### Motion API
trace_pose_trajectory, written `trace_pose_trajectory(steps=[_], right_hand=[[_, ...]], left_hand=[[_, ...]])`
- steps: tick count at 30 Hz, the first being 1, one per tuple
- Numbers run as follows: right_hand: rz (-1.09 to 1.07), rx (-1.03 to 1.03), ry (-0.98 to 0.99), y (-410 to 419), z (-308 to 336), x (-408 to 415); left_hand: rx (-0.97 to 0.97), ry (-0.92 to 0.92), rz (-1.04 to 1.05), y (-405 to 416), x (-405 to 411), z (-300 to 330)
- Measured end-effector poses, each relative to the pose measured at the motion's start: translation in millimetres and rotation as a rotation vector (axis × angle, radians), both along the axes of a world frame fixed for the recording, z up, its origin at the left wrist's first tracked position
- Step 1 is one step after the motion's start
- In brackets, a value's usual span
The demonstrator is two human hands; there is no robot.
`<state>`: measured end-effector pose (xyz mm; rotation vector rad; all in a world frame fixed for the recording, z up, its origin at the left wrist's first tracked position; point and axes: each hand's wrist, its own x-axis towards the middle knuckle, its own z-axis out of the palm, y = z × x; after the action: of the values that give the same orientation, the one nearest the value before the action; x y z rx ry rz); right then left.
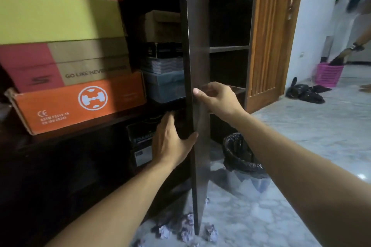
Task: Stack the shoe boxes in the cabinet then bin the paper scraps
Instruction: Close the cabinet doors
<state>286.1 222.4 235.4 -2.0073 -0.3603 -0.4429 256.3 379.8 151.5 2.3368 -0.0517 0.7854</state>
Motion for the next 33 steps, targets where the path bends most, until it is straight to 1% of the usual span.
trace_pose_trajectory(steps=[3, 5, 7, 8, 13, 17, 19, 24, 29, 33], right_hand=[[-0.025, 0.016, -0.075, 22.7, 5.0, 4.1], [-0.036, -0.012, -0.134, 35.4, 10.5, 7.0], [-0.042, -0.050, -0.185, 45.7, 17.1, 10.5], [-0.032, -0.066, -0.196, 49.7, 20.4, 12.8], [0.024, -0.222, -0.242, 62.7, 41.5, 25.5], [0.040, -0.398, -0.301, 74.5, 55.7, 31.6], [0.036, -0.446, -0.312, 80.9, 56.6, 36.5], [-0.046, -0.522, -0.365, 96.2, 56.5, 49.8], [-0.082, -0.536, -0.331, 116.2, 55.8, 60.5], [-0.156, -0.592, -0.314, 136.0, 58.4, 72.7]], left_hand=[[0.120, -0.202, 0.113, 13.0, -8.0, -6.4], [0.313, -0.276, 0.195, 19.0, -8.8, -10.9], [0.505, -0.278, 0.246, 20.6, -7.5, -15.6], [0.562, -0.273, 0.245, 20.9, -6.0, -19.4], [0.754, -0.268, 0.265, 39.4, 10.6, -39.7], [0.718, -0.233, 0.307, 43.2, 14.9, -42.0], [0.695, -0.194, 0.313, 45.7, 17.7, -42.5], [0.736, -0.115, 0.315, 61.9, 30.0, -40.8], [0.758, -0.045, 0.299, 80.2, 41.4, -38.9], [0.792, -0.007, 0.296, 96.1, 46.6, -29.3]])
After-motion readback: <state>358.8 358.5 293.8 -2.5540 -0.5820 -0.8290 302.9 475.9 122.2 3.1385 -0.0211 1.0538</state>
